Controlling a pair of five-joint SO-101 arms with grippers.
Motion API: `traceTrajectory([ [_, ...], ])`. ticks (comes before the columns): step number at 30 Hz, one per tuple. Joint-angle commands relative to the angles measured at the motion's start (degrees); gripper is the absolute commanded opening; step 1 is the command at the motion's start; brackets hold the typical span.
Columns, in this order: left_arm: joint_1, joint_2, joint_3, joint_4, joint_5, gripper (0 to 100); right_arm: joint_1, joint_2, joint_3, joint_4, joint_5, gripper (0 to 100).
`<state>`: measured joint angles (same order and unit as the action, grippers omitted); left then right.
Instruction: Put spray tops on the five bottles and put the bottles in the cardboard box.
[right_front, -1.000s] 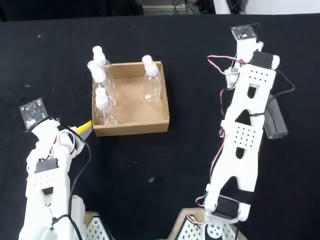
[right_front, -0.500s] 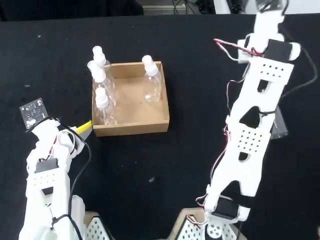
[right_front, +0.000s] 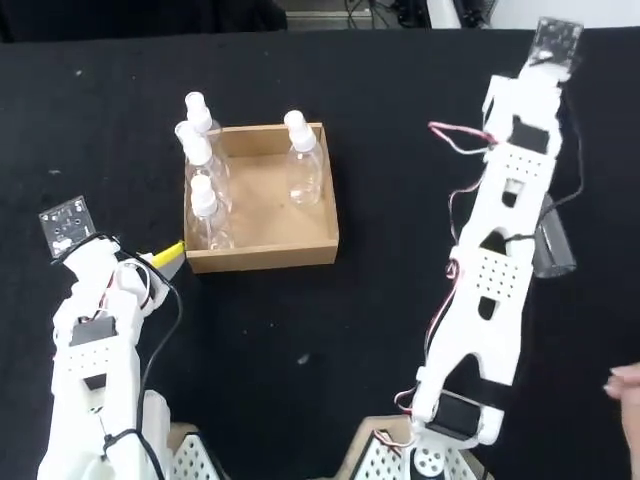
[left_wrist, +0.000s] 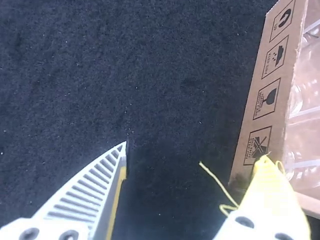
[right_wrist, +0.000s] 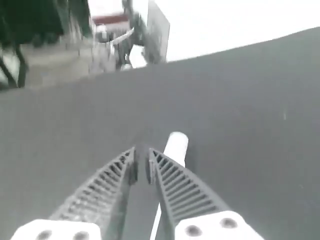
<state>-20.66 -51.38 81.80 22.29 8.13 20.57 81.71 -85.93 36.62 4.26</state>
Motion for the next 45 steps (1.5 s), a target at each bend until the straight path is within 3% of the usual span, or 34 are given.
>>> traceTrajectory([
  [1, 1.01, -1.58, -0.48, -0.53, -0.44, 29, 1.93, 1.27, -0.48, -11.43, -0.35, 1.2],
  [14, 0.57, -1.58, -0.40, -0.53, -0.44, 29, 1.67, 7.16, 3.74, -26.20, -0.35, 1.2],
  [25, 1.01, -1.58, -0.04, -0.44, -0.44, 29, 2.46, 7.43, 7.34, -25.93, -0.35, 1.2],
  [34, 1.01, -1.58, 0.13, -0.44, -0.44, 29, 3.16, 6.90, 7.69, -8.70, 2.81, 9.0],
  [40, 1.01, -1.58, 0.13, -0.44, -0.44, 29, 3.52, 6.90, -3.91, 12.40, 2.73, 9.0],
  [45, 1.01, -1.58, 0.13, -0.44, -0.44, 29, 2.20, 4.79, -9.54, 24.09, -4.48, 15.5],
])
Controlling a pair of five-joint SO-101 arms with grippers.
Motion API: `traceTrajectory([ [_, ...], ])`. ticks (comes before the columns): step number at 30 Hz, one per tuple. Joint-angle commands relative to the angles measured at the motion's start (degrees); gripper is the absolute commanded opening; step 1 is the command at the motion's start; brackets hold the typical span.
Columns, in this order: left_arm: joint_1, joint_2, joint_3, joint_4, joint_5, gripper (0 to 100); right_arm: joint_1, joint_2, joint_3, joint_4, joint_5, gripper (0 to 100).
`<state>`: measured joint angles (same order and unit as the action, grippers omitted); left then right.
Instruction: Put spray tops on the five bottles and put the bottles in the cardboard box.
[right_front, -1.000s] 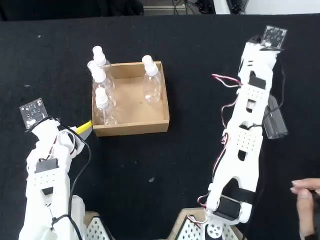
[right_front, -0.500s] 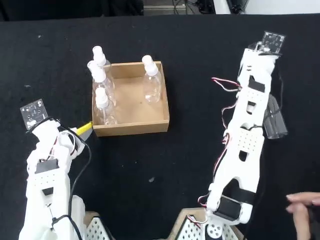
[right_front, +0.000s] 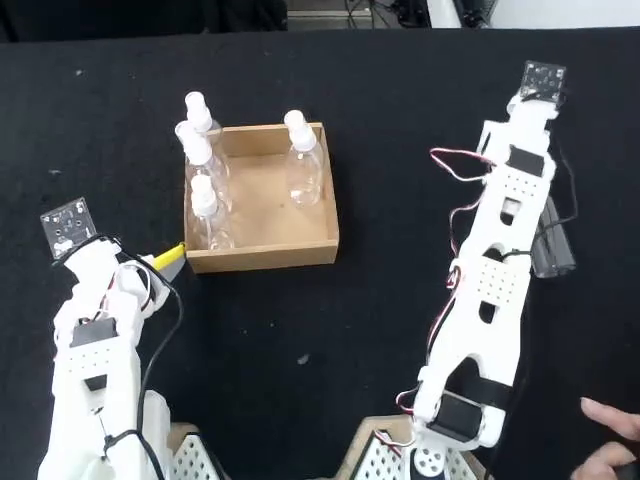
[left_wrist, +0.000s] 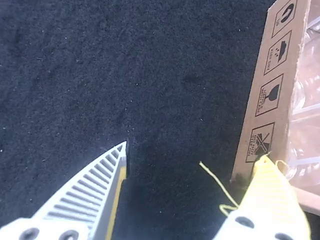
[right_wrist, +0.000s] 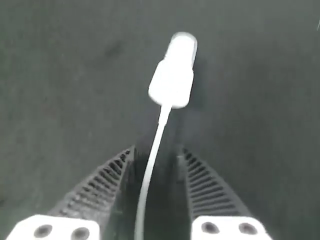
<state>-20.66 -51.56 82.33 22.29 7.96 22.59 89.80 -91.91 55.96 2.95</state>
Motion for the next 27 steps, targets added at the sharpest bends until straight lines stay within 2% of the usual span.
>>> traceTrajectory([
  [1, 1.01, -1.41, -0.40, -0.44, -0.26, 29, 0.09, -4.35, -2.33, 5.36, -3.87, 15.5],
  [14, 1.01, -1.41, -0.48, -0.44, -0.26, 29, -0.35, -16.31, -3.74, 28.66, -3.78, 13.2],
  [17, 1.01, -1.41, -0.48, -0.44, -0.26, 29, -0.26, -17.63, -3.03, 29.98, -2.11, 9.1],
  [27, 1.01, -1.41, -0.48, -0.44, -0.26, 29, 0.00, -16.40, 0.66, 26.55, -1.93, 9.0],
])
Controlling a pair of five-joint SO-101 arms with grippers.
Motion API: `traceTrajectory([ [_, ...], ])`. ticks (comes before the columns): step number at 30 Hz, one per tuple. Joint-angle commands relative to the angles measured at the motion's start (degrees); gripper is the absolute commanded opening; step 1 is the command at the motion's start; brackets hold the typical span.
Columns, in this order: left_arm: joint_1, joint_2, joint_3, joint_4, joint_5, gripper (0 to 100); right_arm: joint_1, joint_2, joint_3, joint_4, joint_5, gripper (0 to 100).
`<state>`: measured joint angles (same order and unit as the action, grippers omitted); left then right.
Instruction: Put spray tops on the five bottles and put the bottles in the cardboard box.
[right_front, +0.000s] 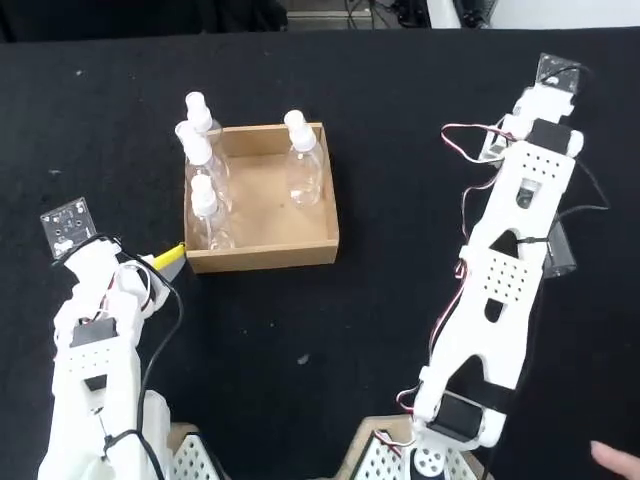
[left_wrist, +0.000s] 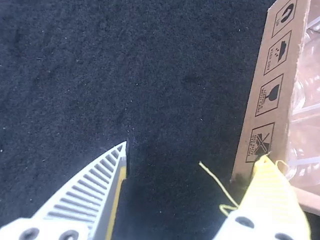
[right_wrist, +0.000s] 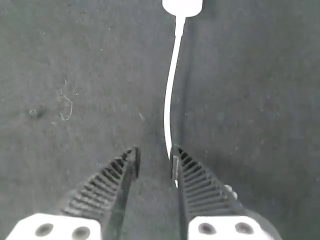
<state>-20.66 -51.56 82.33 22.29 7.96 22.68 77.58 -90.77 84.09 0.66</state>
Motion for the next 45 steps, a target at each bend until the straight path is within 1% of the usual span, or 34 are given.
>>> traceTrajectory([
  [1, 1.01, -1.41, -0.48, -0.44, -0.26, 29, -0.09, -4.35, -0.92, -1.58, 0.35, 9.0],
  [7, 1.01, -1.41, -0.48, -0.44, -0.26, 29, 0.70, -4.53, -1.19, -2.02, 0.44, 9.0],
  [11, 1.01, -1.41, -0.48, -0.44, -0.26, 29, 1.23, -2.07, 1.10, -5.54, 0.44, 9.0],
  [37, 1.01, -1.41, -0.40, -0.44, -0.26, 29, 1.67, 2.86, -1.01, -5.63, 0.09, 8.3],
  [38, 1.01, -1.41, -0.40, -0.44, -0.26, 29, 1.76, 2.77, -1.10, -5.63, 0.09, 6.9],
  [40, 1.01, -1.41, -0.40, -0.44, -0.26, 29, 2.46, 2.59, -1.10, -5.80, 0.09, 0.5],
  [45, 1.01, -1.41, -0.40, -0.44, -0.26, 29, 3.52, 2.59, -1.10, -5.45, 0.09, 1.0],
])
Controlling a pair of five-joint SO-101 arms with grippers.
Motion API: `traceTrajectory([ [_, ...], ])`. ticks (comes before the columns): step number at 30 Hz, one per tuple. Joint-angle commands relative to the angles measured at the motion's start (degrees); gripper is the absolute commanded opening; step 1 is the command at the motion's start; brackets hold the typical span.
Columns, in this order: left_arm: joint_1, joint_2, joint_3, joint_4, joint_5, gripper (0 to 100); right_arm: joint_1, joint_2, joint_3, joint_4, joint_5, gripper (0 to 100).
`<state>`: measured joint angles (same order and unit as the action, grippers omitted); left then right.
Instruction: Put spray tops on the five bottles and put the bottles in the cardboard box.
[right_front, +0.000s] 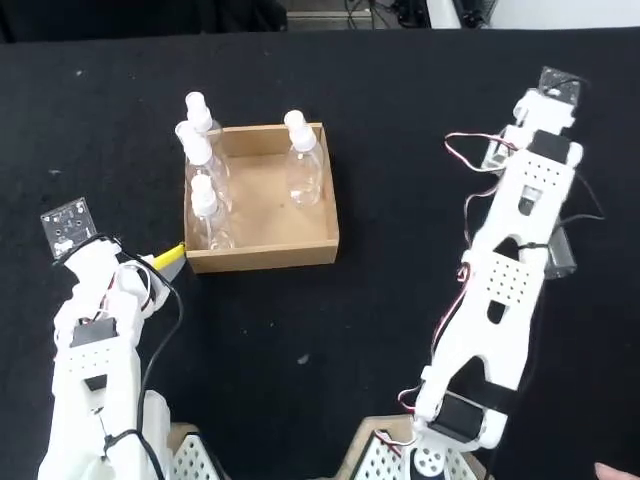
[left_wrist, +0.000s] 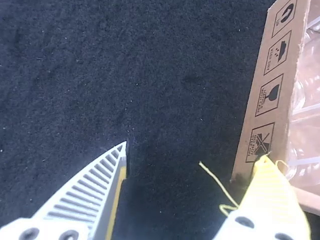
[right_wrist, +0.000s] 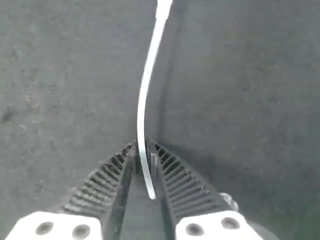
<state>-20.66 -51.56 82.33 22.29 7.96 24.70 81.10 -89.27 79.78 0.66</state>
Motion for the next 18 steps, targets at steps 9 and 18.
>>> traceTrajectory([
  [9, 1.01, -1.41, -0.40, -0.44, -0.26, 29, 1.32, -3.03, -6.46, 5.54, 0.35, 1.0],
  [18, 1.01, -1.41, -0.48, -0.44, -0.26, 29, 0.97, -4.00, -6.55, 10.73, 0.44, 1.0],
])
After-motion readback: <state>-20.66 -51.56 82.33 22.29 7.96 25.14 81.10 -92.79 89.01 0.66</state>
